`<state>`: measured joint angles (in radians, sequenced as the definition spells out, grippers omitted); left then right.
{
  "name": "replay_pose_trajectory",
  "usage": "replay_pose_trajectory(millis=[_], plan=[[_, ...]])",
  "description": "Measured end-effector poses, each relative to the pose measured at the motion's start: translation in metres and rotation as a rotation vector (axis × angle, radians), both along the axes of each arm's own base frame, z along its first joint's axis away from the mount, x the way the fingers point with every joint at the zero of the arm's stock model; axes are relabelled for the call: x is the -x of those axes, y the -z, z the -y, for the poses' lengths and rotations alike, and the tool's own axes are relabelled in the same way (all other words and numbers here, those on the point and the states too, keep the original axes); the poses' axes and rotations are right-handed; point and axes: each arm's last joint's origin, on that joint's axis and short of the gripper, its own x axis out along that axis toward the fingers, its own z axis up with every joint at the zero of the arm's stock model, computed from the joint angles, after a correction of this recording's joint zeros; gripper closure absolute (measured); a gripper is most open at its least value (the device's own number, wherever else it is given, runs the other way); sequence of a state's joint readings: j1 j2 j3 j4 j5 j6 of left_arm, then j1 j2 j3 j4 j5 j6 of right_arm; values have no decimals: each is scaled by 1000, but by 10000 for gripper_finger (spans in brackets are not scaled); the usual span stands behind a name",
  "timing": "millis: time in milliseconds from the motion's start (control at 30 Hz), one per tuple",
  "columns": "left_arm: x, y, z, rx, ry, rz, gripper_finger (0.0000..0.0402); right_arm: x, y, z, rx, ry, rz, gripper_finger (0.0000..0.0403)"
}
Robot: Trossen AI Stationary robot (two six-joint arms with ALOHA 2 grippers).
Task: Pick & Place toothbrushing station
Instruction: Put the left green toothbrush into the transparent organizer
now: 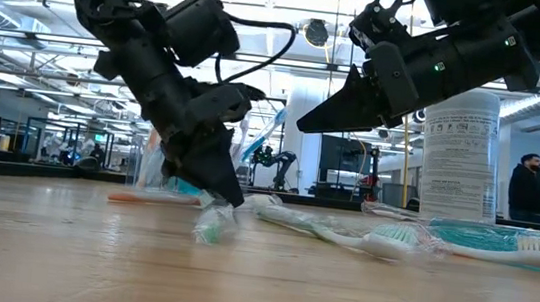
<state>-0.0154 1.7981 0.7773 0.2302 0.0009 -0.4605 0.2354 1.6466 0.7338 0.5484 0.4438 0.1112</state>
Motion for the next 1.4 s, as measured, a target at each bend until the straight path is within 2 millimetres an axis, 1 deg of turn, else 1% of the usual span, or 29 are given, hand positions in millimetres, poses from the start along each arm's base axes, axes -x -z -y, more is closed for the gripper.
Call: replay_pose_trajectory(millis=[100, 200, 333, 467, 533, 600, 700, 800, 900, 967, 1033, 1200, 1300, 1400], plan=[[0, -1, -7, 25, 5, 8, 298, 0, 0, 0, 0, 0, 0, 232], [-1, -7, -13, 68, 27, 31, 272, 0, 0, 0, 0, 0, 0, 232], [-3, -24, -18, 97, 44, 60, 250, 0, 0, 0, 1, 0, -3, 232], [2, -41, -17, 125, 29, 25, 250, 0, 0, 0, 0, -1, -3, 232], [6, -48, -10, 145, 28, -13, 254, 0, 0, 0, 0, -1, -4, 232], [8, -50, 0, 171, 36, -45, 259, 0, 1, 0, 1, -2, -7, 232], [13, -46, 19, 236, 2, -117, 264, 1, 1, 0, 1, -2, -10, 232], [16, -40, 36, 275, -99, -167, 265, 0, 0, 0, 0, -2, -5, 232], [20, -39, 45, 268, -223, -181, 265, 0, 0, 0, -6, 0, 0, 232], [21, -39, 48, 260, -299, -167, 262, 0, 0, 0, -7, 0, 2, 232], [20, -39, 48, 273, -334, -151, 253, 0, 0, 0, -7, 0, 1, 232], [18, -33, 47, 281, -436, -144, 220, 0, 0, 0, -2, -2, 0, 232], [17, -29, 47, 289, -457, -146, 200, 0, 1, 0, -1, -2, -5, 232], [11, -24, 48, 310, -461, -114, 186, 0, 1, 0, 0, -2, -7, 232]])
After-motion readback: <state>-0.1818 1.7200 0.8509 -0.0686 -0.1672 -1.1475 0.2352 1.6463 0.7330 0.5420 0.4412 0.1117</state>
